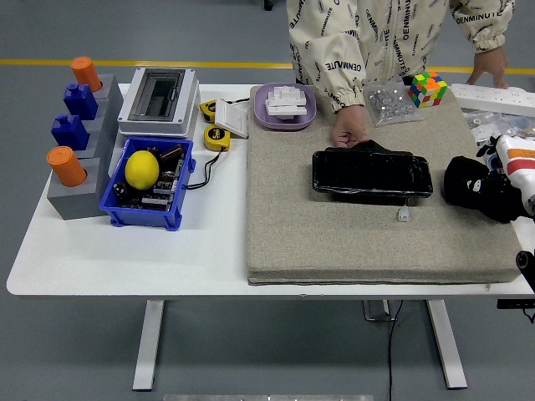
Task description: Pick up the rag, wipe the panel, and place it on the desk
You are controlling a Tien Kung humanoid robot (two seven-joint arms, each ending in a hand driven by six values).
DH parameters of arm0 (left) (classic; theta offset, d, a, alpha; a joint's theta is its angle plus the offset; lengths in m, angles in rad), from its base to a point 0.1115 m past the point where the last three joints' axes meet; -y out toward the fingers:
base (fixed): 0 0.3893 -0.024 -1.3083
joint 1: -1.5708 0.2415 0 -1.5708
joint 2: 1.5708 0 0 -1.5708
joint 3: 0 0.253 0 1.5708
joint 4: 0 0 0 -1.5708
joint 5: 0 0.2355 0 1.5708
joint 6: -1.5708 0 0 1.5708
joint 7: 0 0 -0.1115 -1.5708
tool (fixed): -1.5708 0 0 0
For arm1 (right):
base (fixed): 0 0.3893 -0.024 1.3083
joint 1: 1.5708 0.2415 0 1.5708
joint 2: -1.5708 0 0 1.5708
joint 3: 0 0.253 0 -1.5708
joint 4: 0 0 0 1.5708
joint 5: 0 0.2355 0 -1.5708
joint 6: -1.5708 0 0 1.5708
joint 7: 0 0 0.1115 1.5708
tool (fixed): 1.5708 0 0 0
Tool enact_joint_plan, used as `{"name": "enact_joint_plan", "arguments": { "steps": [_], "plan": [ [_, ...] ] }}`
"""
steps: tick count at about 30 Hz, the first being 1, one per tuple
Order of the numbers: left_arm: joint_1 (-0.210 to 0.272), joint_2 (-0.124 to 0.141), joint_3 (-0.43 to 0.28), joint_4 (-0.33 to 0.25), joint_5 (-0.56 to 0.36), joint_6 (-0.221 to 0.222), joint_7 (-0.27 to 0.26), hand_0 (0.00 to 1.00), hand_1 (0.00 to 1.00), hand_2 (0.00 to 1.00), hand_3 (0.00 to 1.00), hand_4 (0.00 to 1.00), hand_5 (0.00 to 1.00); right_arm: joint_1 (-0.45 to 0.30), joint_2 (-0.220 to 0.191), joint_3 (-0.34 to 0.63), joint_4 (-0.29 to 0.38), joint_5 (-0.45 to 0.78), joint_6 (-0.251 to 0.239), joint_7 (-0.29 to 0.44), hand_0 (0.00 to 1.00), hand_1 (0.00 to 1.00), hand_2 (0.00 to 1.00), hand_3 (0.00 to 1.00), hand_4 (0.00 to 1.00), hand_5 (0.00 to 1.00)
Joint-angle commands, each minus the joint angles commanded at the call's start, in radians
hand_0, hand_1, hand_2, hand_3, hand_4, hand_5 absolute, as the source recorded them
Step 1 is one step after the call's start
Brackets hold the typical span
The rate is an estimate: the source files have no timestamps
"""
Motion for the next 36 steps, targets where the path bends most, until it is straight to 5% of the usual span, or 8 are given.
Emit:
{"name": "enact_joint_plan", "arguments": {
  "steps": [3,4,9,10,12,22,36],
  "plan": [
    [0.001,0.001,0.0,-0.001,0.0,0.0,0.0,0.603,0.642,0.659,0.56,0.627,0.445,-0.001,-0.009,-0.003,0.008,0.0,0.032,-0.002,0.502,0.564,0.617,0.557,0.995,0.357],
    [0.001,0.001,0.0,-0.001,0.001,0.0,0.0,0.604,0.642,0.658,0.562,0.627,0.445,-0.001,-0.01,-0.004,0.008,0.0,0.043,-0.003,0.631,0.628,0.698,0.68,0.998,0.38],
    [0.0,0.002,0.002,-0.001,0.0,0.0,0.0,0.604,0.642,0.658,0.562,0.627,0.445,-0.001,-0.012,-0.013,-0.005,0.012,0.117,-0.006,0.631,0.628,0.698,0.68,0.998,0.38],
    [0.0,0.002,0.002,-0.001,-0.001,0.0,0.0,0.604,0.642,0.659,0.56,0.627,0.446,-0.002,-0.012,-0.016,-0.008,0.014,0.127,-0.006,0.757,0.719,0.798,0.8,0.998,0.48],
    [0.001,0.001,0.002,-0.001,-0.001,0.0,0.0,0.604,0.642,0.659,0.56,0.627,0.446,-0.003,-0.011,-0.02,-0.011,0.016,0.145,-0.004,0.757,0.719,0.798,0.8,0.998,0.48],
    [0.001,0.002,0.005,-0.001,-0.001,0.0,0.0,0.603,0.642,0.658,0.56,0.628,0.446,0.007,-0.014,-0.024,-0.007,0.012,0.16,-0.001,0.88,0.796,0.859,0.855,0.998,0.507],
    [0.001,-0.004,0.005,0.001,-0.005,0.0,0.0,0.605,0.642,0.657,0.56,0.627,0.446,0.022,-0.022,-0.045,-0.034,0.018,0.16,0.004,0.877,0.805,0.863,0.861,0.998,0.48]
  ]
}}
